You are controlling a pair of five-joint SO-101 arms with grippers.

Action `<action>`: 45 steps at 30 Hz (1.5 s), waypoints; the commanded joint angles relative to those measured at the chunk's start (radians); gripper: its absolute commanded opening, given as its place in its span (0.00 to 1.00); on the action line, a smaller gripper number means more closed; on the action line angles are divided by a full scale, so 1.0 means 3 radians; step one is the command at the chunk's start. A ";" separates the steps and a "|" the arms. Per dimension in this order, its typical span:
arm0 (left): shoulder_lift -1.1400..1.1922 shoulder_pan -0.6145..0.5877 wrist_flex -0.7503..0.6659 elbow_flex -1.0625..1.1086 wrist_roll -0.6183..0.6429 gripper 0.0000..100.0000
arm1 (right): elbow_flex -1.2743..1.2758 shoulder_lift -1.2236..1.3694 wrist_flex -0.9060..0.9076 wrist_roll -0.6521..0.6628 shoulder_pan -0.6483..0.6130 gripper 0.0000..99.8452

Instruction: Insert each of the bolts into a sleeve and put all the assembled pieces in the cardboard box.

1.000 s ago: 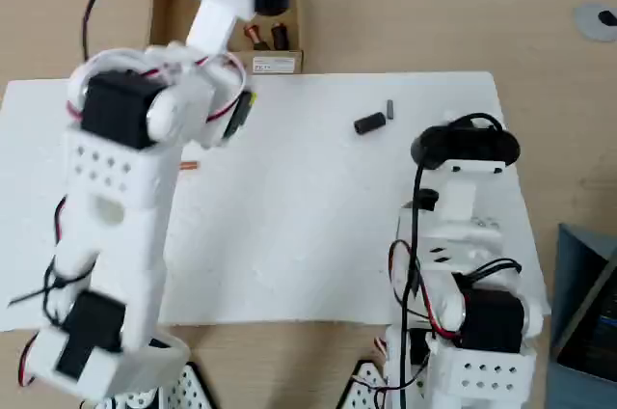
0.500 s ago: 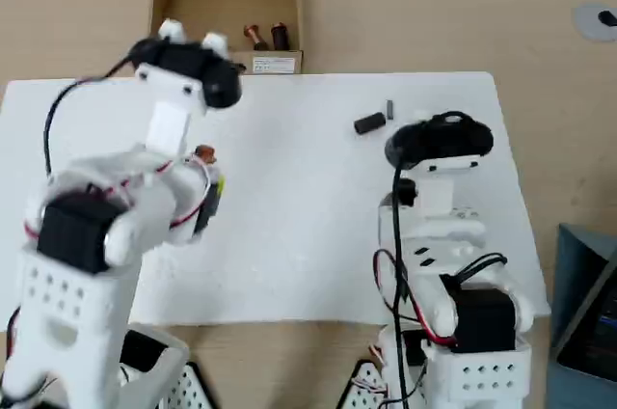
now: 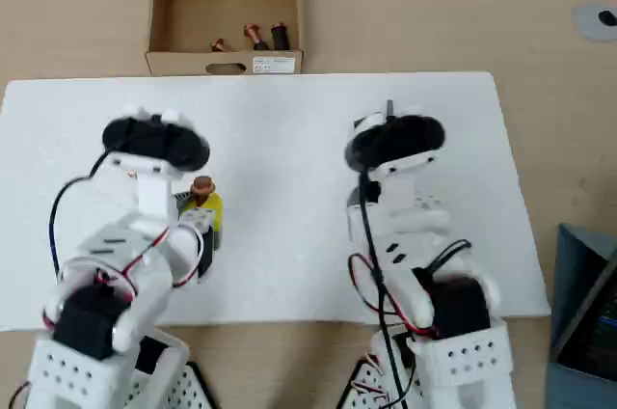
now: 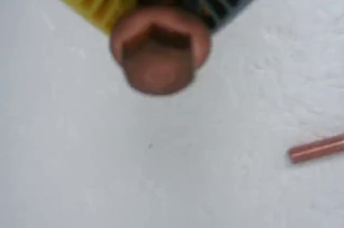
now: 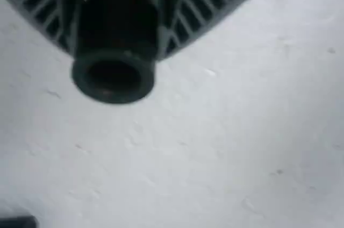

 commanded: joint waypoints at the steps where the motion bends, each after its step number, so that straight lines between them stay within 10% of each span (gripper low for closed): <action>1: -0.0570 -0.0015 -0.0327 0.0419 0.0205 0.00 | 0.0084 -0.0028 -0.0240 -0.0010 -0.0192 0.01; 19: -0.1547 -0.0593 -0.1038 0.1033 0.0619 0.00 | 0.0350 -0.0028 -0.0823 -0.0005 -0.1199 0.01; 29: -0.1547 -0.0588 -0.1550 0.1023 0.1524 0.00 | 0.0350 -0.0028 -0.1192 0.0184 -0.1501 0.01; 45: -0.1547 0.0097 -0.1550 0.0803 0.1621 0.00 | 0.0366 -0.0033 -0.1197 0.0496 -0.1695 0.01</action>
